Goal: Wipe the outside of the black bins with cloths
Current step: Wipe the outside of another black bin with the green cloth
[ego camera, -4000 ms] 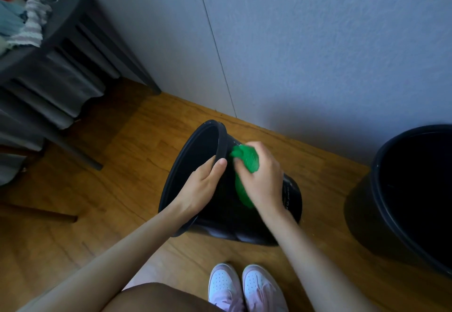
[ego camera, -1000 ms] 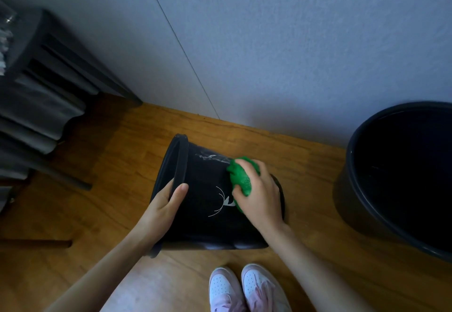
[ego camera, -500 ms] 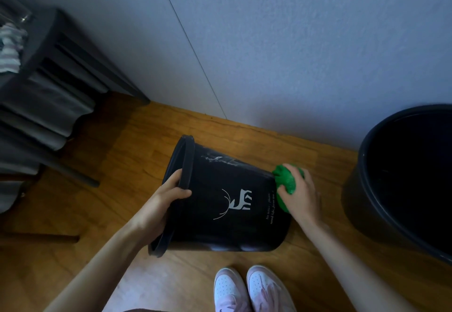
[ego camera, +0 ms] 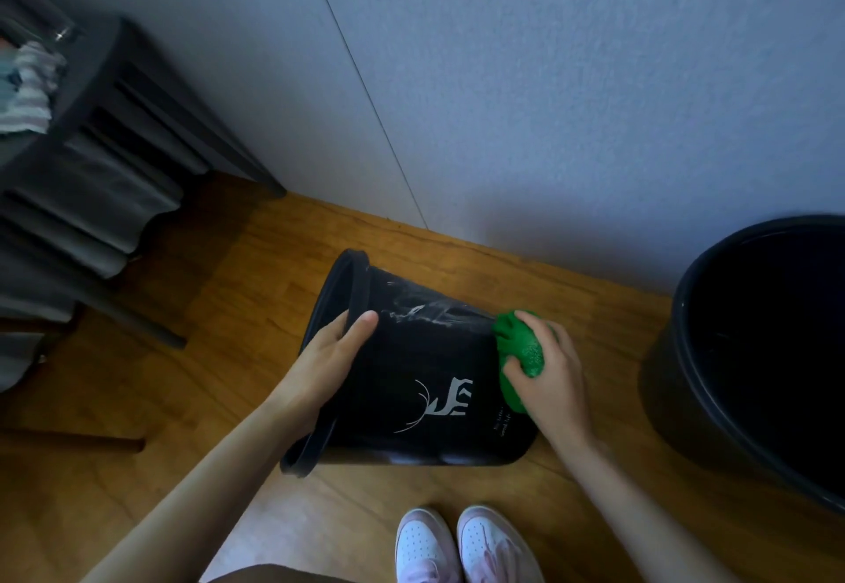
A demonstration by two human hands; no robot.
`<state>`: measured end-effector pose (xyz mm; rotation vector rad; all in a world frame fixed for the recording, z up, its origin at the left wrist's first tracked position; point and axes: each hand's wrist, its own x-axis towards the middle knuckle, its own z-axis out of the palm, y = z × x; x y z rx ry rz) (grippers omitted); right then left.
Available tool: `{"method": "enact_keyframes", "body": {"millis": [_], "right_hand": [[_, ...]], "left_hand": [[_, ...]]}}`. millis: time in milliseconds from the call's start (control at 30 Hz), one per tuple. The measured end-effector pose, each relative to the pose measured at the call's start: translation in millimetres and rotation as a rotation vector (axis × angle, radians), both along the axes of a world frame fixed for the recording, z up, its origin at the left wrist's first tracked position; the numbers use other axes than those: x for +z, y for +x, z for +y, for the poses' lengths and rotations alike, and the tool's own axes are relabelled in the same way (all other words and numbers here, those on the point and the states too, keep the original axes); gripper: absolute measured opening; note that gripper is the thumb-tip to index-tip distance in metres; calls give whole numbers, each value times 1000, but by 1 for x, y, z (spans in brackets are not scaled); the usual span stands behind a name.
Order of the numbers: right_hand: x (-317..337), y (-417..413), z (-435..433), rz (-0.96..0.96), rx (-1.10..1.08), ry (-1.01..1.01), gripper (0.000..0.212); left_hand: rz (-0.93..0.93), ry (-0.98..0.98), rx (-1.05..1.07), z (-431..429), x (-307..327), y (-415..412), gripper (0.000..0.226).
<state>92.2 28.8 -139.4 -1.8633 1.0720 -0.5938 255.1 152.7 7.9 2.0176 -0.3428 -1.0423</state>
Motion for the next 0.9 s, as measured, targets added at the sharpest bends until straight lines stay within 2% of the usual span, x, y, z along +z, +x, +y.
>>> {"method": "enact_keyframes", "body": {"millis": [167, 267, 533, 733, 900], "right_hand": [[54, 25, 36, -228, 25, -42, 53], [74, 38, 62, -247, 114, -128, 45], [87, 63, 56, -106, 116, -231, 34], [62, 70, 0, 102, 68, -24, 36], [29, 46, -17, 243, 29, 64, 36]], "left_hand": [[-89, -40, -139, -1, -2, -12, 22], [-84, -76, -159, 0, -4, -14, 24], [-101, -157, -198, 5, -7, -17, 27], [-106, -162, -201, 9, -6, -21, 32], [-66, -161, -176, 10, -8, -21, 32]]}}
